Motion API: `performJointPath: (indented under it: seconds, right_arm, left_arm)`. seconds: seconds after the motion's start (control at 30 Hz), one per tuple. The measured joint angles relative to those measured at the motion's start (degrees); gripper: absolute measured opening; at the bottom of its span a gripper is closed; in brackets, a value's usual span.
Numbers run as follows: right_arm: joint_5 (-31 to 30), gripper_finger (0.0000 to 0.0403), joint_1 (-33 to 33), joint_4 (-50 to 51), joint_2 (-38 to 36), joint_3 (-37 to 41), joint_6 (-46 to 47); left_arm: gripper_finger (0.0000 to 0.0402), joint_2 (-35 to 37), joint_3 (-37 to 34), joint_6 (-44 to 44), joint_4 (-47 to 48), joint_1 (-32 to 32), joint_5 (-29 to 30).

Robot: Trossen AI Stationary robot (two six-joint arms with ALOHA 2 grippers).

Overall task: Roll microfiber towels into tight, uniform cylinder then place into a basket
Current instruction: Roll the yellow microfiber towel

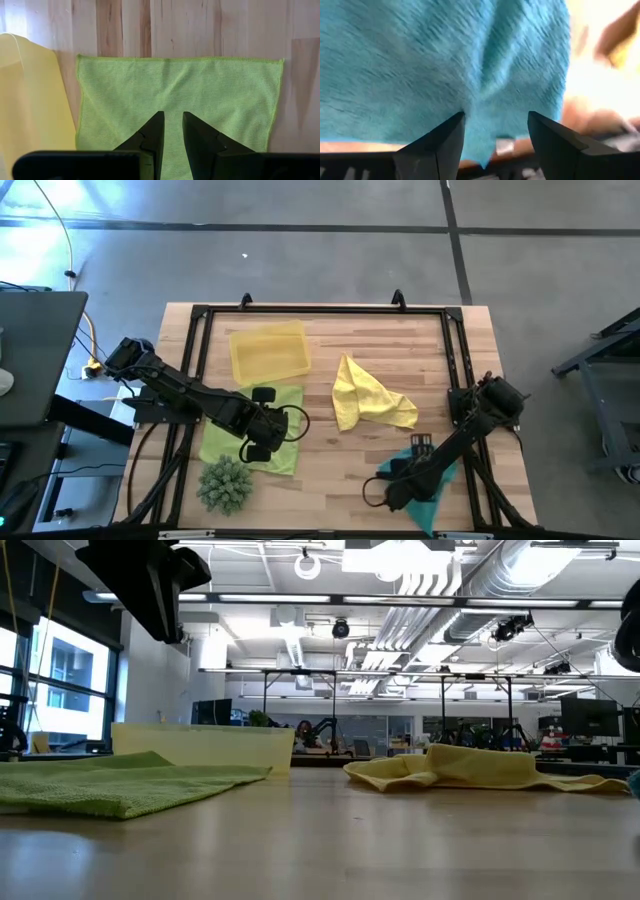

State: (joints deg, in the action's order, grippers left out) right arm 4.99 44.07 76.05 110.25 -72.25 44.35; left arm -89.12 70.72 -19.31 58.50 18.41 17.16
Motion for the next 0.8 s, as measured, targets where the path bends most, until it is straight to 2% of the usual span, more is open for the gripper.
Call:
performJointPath:
  seconds: [0.13,0.27,0.33,0.4,0.5,0.57,0.67,0.8]
  right_arm:
    - [-0.85,0.0211,-0.04,0.82,-0.52,-0.56,3.90]
    - [-8.45,0.0211,-0.06,0.52,-2.09,-3.16,5.72]
    - [-16.18,0.0211,-0.10,0.31,-3.01,-4.41,6.45]
    - [-26.54,0.0211,-0.58,0.31,-3.89,-4.93,8.42]
    - [-43.76,0.0211,-2.49,0.73,-4.23,-4.57,16.90]
    - [-50.26,0.0211,-4.94,1.41,-4.24,-3.37,23.31]
    - [-48.84,0.0211,-11.30,1.14,-4.23,-0.40,29.59]
    - [-37.97,0.0211,-21.31,-5.88,-4.19,4.05,32.52]
  left_arm:
    - [0.0060,0.00,0.00,0.01,0.01,0.00,0.20]
    - [0.0060,0.00,0.00,0.00,-0.13,0.00,0.20]
    - [0.0060,0.00,0.00,0.00,-0.29,-0.02,0.21]
    - [0.0060,0.00,0.00,0.01,-0.89,-0.02,0.60]
    - [0.0060,0.00,-0.02,0.01,-2.65,-0.02,1.83]
    - [0.0060,0.00,-0.02,0.02,-3.71,-0.04,1.91]
    - [0.0060,0.00,-0.02,0.02,-4.37,-0.02,1.91]
    - [0.0060,0.00,-0.02,0.02,-4.48,-0.03,1.91]
